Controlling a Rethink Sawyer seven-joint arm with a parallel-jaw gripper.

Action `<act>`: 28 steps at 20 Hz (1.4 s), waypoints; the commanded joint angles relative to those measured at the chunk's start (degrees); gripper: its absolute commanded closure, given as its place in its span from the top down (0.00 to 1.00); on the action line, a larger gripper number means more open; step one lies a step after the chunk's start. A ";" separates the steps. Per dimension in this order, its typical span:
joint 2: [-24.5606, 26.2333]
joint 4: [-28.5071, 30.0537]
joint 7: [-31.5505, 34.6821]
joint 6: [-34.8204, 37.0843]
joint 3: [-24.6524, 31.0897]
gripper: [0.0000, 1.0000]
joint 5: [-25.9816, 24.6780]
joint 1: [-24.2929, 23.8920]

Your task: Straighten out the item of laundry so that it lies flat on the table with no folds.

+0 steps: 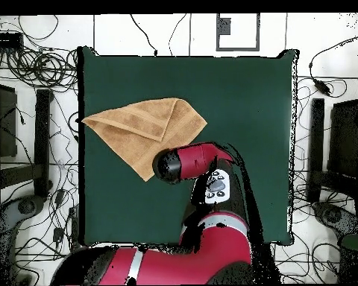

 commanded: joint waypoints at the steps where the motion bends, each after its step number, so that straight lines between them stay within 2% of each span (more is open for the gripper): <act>1: -6.12 3.34 0.75 -3.66 10.59 0.00 6.49 -1.02; 4: -9.41 6.69 -1.86 -2.74 12.48 0.00 7.43 -3.03; 10: -10.82 7.63 -1.84 -2.67 13.50 0.00 7.88 -4.12; 16: -5.46 3.06 -0.06 -5.74 12.36 0.00 6.10 -3.69; 28: 0.78 -3.31 3.85 -7.06 9.58 0.00 6.34 -0.01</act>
